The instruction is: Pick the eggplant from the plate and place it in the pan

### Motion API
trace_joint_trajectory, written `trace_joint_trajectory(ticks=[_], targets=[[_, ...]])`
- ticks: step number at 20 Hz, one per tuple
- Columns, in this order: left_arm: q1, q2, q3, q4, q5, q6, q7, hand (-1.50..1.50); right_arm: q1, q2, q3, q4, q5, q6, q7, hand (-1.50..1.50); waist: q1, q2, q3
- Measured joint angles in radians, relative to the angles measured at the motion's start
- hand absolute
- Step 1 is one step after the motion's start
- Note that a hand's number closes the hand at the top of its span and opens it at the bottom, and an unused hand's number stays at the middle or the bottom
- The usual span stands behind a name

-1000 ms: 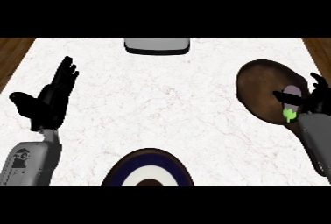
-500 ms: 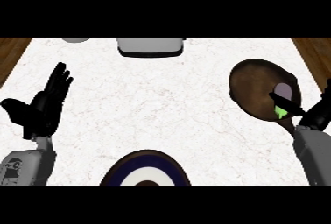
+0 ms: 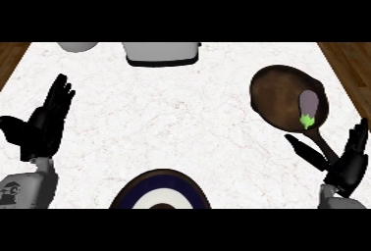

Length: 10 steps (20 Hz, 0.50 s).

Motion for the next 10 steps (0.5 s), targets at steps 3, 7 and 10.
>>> trace_joint_trajectory(ticks=[3,7,10], targets=[[0.003,-0.008,-0.008,-0.009,-0.005,0.003,0.002,0.00,0.168,0.014,0.069,-0.212,0.040,-0.034,0.041,-1.50,0.000,0.002,0.000],[-0.016,-0.020,-0.015,0.008,-0.013,0.006,-0.007,0.00,0.375,0.034,0.179,-0.450,0.119,-0.089,0.110,-1.50,0.011,0.008,0.000],[-0.009,-0.016,-0.014,-0.006,-0.008,-0.009,-0.004,0.00,0.490,0.032,0.247,-0.572,0.202,-0.126,0.178,-1.50,0.025,0.011,0.001]])
